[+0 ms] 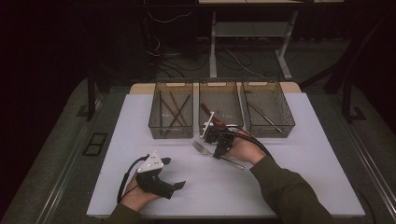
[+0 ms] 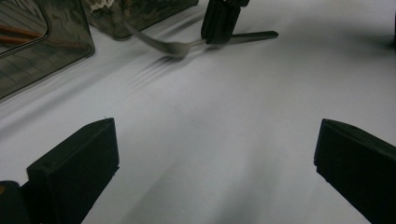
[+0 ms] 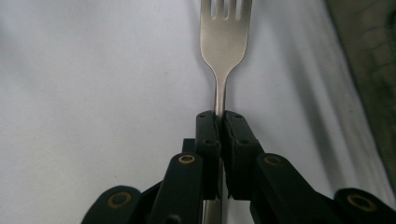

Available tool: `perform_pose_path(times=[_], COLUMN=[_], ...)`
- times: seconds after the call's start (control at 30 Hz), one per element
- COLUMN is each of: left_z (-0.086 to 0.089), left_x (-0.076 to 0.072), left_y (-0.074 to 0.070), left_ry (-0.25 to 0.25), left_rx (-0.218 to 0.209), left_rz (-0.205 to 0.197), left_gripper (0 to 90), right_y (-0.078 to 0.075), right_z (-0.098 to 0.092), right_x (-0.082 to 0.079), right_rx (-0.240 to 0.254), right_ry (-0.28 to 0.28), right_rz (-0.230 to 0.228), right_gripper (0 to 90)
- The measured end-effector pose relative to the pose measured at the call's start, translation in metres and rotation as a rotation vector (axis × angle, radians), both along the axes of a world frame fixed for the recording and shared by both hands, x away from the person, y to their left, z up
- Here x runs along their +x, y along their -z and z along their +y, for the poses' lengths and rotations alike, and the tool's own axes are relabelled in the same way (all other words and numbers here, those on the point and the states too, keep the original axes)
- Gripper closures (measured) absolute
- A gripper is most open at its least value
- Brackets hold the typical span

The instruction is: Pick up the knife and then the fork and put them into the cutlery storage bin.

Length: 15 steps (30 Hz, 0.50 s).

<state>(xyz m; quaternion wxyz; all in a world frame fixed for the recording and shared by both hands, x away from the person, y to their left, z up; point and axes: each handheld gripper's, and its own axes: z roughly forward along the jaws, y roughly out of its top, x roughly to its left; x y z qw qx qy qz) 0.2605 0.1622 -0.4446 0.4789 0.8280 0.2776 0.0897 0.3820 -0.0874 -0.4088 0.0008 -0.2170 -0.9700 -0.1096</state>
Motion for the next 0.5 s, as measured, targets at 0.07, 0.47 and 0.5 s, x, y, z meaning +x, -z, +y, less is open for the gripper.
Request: perform_pose_path(times=[0.07, 0.47, 0.5], left_z=[0.000, -0.001, -0.001], left_x=[0.000, 0.000, 0.000], left_y=[0.000, 0.001, 0.001], left_ry=[0.000, 0.000, 0.000], left_rx=[-0.001, 0.004, 0.005], left_rz=[0.000, 0.002, 0.003], left_gripper=[0.0, 0.0, 0.0], right_y=[-0.005, -0.025, -0.026], right_z=[-0.006, -0.053, -0.057], right_x=[0.001, 0.003, 0.003], right_rx=[0.039, 0.246, 0.262], right_ry=[0.012, 0.105, 0.120], right_rz=[-0.012, -0.085, -0.082], right_gripper=[84.6, 84.6, 84.6])
